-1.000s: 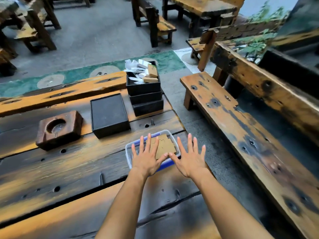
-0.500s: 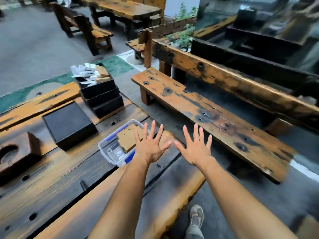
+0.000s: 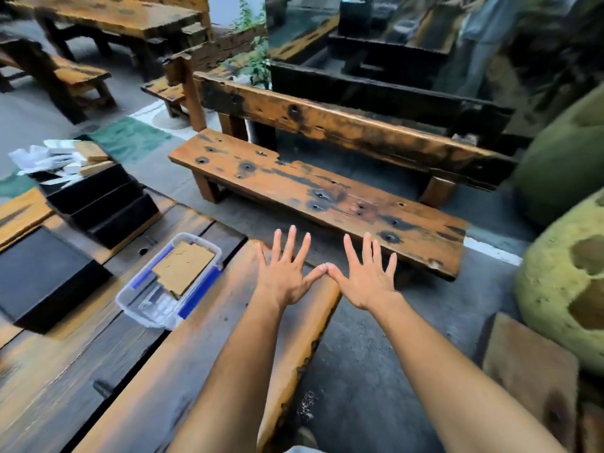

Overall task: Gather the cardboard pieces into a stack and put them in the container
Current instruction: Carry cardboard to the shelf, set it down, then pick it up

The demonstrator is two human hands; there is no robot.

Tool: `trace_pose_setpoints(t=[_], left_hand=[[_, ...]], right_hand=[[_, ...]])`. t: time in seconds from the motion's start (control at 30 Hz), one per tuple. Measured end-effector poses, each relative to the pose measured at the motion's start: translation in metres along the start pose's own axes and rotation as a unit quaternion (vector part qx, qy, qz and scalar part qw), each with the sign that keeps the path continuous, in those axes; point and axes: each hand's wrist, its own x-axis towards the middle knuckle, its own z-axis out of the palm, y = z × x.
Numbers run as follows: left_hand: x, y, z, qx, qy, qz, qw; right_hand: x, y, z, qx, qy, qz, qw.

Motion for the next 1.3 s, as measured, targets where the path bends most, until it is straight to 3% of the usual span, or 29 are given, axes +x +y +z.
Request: trace_pose_setpoints(t=[0.73,0.93,1.3], left_hand=[[-0.018,0.198,0.071,0.089,-0.094,0.087,0.988],[-0.018,0.235,0.091,0.098,-0.103,0.101,0.985],[-0.005,0.320,0.110,0.117,-0.138,0.199,0.963]], right_hand=[[-0.082,0.218,0.024,0.057,-0.029,0.141,0.988],[-0.103,0.254,0.030,0.082,-0.030,0.163,0.983],[-0.146,0.319,0.041,0.113,-0.024,0.257,0.959]])
